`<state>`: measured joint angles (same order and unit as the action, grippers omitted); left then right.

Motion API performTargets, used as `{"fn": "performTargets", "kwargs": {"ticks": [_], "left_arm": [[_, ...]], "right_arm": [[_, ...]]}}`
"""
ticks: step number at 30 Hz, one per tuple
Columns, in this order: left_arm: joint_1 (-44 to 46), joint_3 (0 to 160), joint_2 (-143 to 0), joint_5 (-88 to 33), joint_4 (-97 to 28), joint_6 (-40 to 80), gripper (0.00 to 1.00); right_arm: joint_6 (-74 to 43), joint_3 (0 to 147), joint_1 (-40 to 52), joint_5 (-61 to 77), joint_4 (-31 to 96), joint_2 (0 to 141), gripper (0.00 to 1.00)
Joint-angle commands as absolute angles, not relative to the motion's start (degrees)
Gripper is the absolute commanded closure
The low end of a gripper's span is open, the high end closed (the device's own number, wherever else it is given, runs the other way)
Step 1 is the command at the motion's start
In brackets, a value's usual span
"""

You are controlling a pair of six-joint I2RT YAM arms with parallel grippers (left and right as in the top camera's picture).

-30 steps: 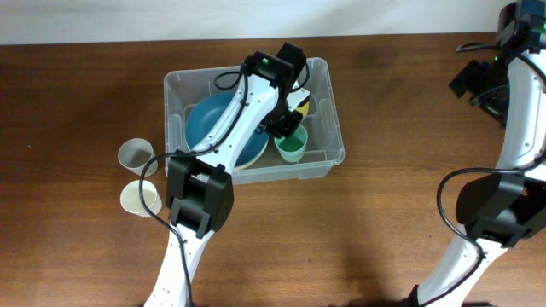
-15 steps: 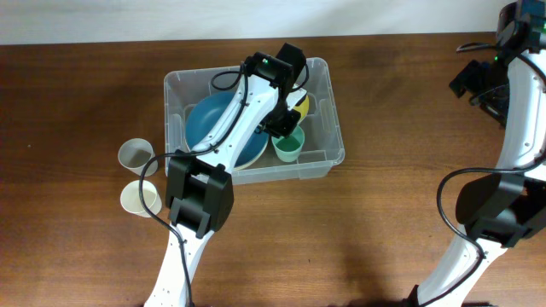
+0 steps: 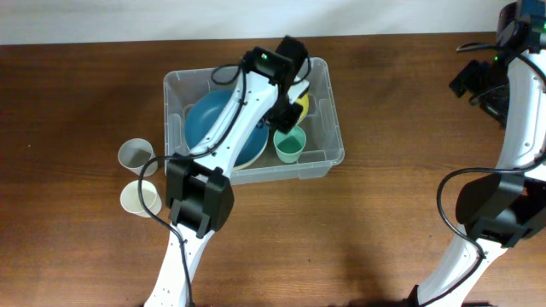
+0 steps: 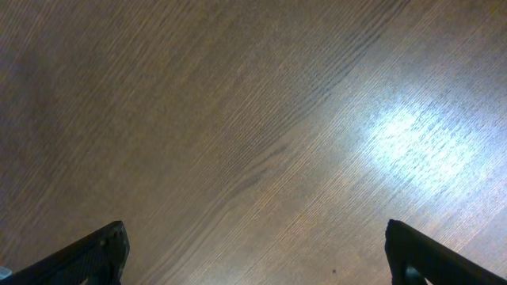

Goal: Pack container
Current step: 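Open left gripper and lift it out of the bin, then move left gripper to the grey cup and grasp it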

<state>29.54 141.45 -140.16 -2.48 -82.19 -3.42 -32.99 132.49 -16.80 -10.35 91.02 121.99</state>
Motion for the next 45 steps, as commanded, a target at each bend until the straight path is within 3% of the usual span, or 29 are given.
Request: {"fn": "performTargets", "kwargs": {"ticks": [1, 4, 8, 9, 12, 19, 20, 31, 45], "left_arm": [[29.08, 150.56, -139.7, -2.04, -84.49, -3.49, 0.55], [28.53, 156.92, -139.7, 4.19, -88.05, -2.92, 0.47], [26.15, 165.45, -139.61, 19.4, -94.61, 6.2, 0.42], [25.08, 167.33, -139.5, 20.71, -96.29, 8.4, 0.37], [21.15, 169.07, -138.37, 19.09, -96.71, 10.57, 0.23], [8.49, 168.53, -137.23, 7.42, -96.71, 12.64, 0.13], [6.72, 168.18, -137.23, 5.69, -96.73, 12.69, 0.07], [-10.24, 153.08, -128.33, 2.59, -96.71, 15.0, 0.03], [-16.29, 122.5, -118.37, 1.19, -93.38, 16.69, 0.03]], "right_arm": [[-33.52, 132.27, -16.84, -10.48, 91.0, 122.3, 0.01], [-33.5, 132.27, -16.84, -10.48, 91.0, 122.3, 0.01], [-33.52, 132.27, -16.84, -10.48, 91.0, 122.3, 0.01], [-33.52, 132.27, -16.84, -10.48, 91.0, 122.3, 0.01], [-33.52, 132.27, -16.86, -10.48, 91.0, 122.3, 0.01], [-33.52, 132.27, -16.84, -10.48, 91.0, 122.3, 0.01], [-33.52, 132.27, -16.86, -10.5, 91.0, 122.3, 0.01], [-33.52, 132.27, -16.84, -10.48, 91.0, 122.3, 0.01], [-33.52, 132.27, -16.86, -10.48, 91.0, 122.3, 0.01]]}}
